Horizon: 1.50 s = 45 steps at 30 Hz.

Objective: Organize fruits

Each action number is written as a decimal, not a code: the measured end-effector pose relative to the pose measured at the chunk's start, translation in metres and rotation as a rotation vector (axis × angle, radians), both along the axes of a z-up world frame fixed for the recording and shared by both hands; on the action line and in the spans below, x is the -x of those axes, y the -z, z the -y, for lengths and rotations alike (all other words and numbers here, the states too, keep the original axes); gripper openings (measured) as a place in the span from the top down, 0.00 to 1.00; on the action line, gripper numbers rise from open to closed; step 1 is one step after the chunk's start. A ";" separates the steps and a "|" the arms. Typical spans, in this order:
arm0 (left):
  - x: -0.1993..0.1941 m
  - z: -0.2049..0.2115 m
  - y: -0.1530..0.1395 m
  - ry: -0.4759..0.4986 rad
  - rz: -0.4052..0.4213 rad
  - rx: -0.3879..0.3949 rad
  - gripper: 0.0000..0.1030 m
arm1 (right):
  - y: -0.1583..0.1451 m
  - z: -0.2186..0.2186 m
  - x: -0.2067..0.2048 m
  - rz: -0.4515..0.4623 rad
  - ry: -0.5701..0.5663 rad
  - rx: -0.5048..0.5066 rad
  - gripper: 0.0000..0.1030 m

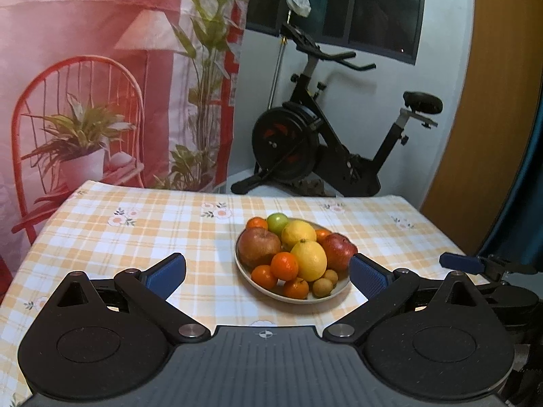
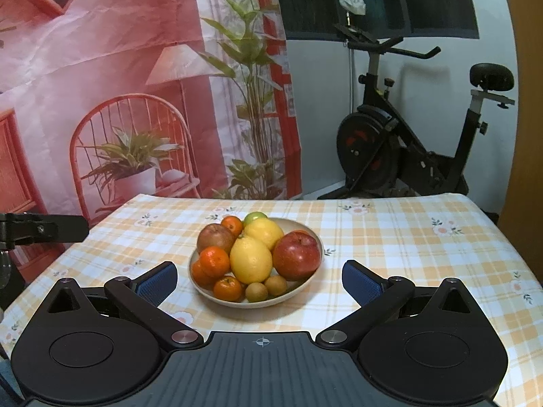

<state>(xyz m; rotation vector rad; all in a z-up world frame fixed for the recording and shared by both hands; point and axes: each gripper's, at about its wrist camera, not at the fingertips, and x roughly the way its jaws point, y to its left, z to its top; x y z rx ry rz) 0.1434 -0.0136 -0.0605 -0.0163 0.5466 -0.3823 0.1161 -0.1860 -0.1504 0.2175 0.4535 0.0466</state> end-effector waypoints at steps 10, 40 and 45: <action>0.036 -0.007 -0.029 -0.048 0.067 0.003 0.00 | -0.023 -0.009 0.022 0.013 -0.002 0.009 0.00; 0.091 -0.004 -0.062 -0.114 0.135 -0.046 0.00 | -0.059 -0.011 0.080 0.083 0.027 -0.003 0.00; 0.090 -0.004 -0.061 -0.118 0.131 -0.049 0.00 | -0.059 -0.011 0.079 0.081 0.028 -0.003 0.00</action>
